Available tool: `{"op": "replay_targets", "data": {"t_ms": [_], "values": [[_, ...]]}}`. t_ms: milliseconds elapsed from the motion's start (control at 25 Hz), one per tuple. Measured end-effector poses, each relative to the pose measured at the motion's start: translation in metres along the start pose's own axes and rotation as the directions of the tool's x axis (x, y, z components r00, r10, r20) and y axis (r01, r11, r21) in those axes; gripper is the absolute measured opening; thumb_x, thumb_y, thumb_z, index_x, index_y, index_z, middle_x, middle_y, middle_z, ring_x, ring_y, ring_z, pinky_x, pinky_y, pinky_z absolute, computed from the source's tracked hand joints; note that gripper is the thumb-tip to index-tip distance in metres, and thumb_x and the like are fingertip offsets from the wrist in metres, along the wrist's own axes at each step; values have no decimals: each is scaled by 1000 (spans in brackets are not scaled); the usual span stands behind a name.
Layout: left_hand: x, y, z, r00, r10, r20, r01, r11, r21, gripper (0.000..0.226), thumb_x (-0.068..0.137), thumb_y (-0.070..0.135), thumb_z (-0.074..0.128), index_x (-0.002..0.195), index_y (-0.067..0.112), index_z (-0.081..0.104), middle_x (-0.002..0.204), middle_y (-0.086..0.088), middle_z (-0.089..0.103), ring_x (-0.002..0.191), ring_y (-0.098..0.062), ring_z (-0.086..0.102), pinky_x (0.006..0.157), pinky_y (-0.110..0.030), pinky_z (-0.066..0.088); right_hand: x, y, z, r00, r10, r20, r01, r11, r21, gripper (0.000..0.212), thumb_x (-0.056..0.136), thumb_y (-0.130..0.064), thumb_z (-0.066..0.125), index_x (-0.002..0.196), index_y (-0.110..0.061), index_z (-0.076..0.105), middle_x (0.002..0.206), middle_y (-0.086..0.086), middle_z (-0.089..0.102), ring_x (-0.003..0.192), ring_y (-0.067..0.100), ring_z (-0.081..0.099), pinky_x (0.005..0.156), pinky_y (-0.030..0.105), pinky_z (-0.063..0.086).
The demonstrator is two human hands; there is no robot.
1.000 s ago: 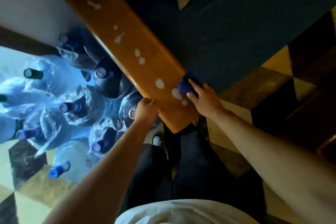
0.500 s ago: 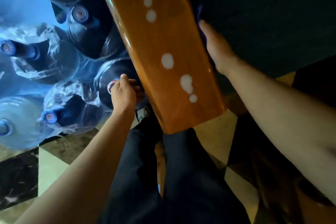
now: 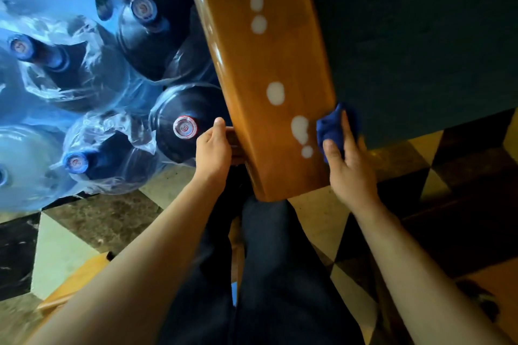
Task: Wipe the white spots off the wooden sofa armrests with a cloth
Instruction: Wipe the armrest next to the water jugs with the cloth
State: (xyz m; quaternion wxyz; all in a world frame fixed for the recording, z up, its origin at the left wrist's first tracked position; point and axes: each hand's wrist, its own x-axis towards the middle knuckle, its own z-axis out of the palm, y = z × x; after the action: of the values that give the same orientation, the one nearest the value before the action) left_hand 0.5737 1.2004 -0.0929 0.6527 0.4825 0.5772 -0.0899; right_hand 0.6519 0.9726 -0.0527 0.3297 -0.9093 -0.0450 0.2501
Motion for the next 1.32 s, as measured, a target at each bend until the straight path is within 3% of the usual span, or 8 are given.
{"op": "replay_targets", "data": {"t_ms": [200,360,560,720,920,1000,1120,1320], "values": [[0,5,-20,998,-55,10,55,998,13,57,105,47,33,85,8,69,72,-13,74,64,-30,71,57,-35,57,61,-43,29,976,-169,-136,116,936,-333,64,103,-58,31,159,-26,33,163,15,35,150,40,31,121,50,28],[-9,16,-32,997,-68,21,67,997,33,61,106,46,29,81,6,68,81,-17,72,65,-30,68,59,-34,54,-27,-26,45,876,-448,175,467,703,-536,58,104,-57,35,156,-31,40,165,6,34,156,39,18,121,67,14],[-14,19,-40,996,-45,73,42,998,44,61,105,46,28,85,4,68,81,-20,71,63,-30,67,60,-34,53,16,-63,60,956,-292,-23,223,778,-587,65,99,-60,42,159,-38,31,170,8,22,157,42,11,121,67,8],[-6,21,-39,994,-72,76,73,997,-4,62,105,48,27,85,6,67,77,-18,71,64,-31,68,61,-34,53,81,-114,91,943,-305,-137,180,809,-560,59,100,-57,40,155,-37,40,165,8,35,155,42,20,121,67,12],[-9,26,-39,977,-155,149,160,987,-24,59,105,52,26,91,9,64,84,-16,69,73,-32,68,69,-39,54,-20,-40,56,755,-556,349,637,494,-592,66,90,-44,67,152,-38,45,166,4,31,156,39,17,122,64,13],[-14,27,-32,959,-190,213,211,974,-81,58,105,54,26,107,9,63,93,-14,69,82,-31,68,72,-41,55,-17,-40,53,784,-474,401,615,509,-602,73,87,-48,68,154,-46,39,171,0,18,158,38,8,121,65,9],[-14,33,-28,942,-204,267,257,949,-182,63,104,57,25,116,8,63,100,-14,73,85,-30,70,67,-40,58,15,-88,92,884,-403,236,441,555,-705,80,82,-49,69,154,-51,33,173,1,8,157,42,5,118,70,13],[-2,43,-29,946,-190,262,250,943,-219,64,102,61,26,110,12,67,76,-10,79,74,-29,75,76,-44,59,25,-106,117,893,-443,78,373,633,-678,60,91,-36,64,149,-44,47,171,4,20,156,41,14,121,66,15]]}}
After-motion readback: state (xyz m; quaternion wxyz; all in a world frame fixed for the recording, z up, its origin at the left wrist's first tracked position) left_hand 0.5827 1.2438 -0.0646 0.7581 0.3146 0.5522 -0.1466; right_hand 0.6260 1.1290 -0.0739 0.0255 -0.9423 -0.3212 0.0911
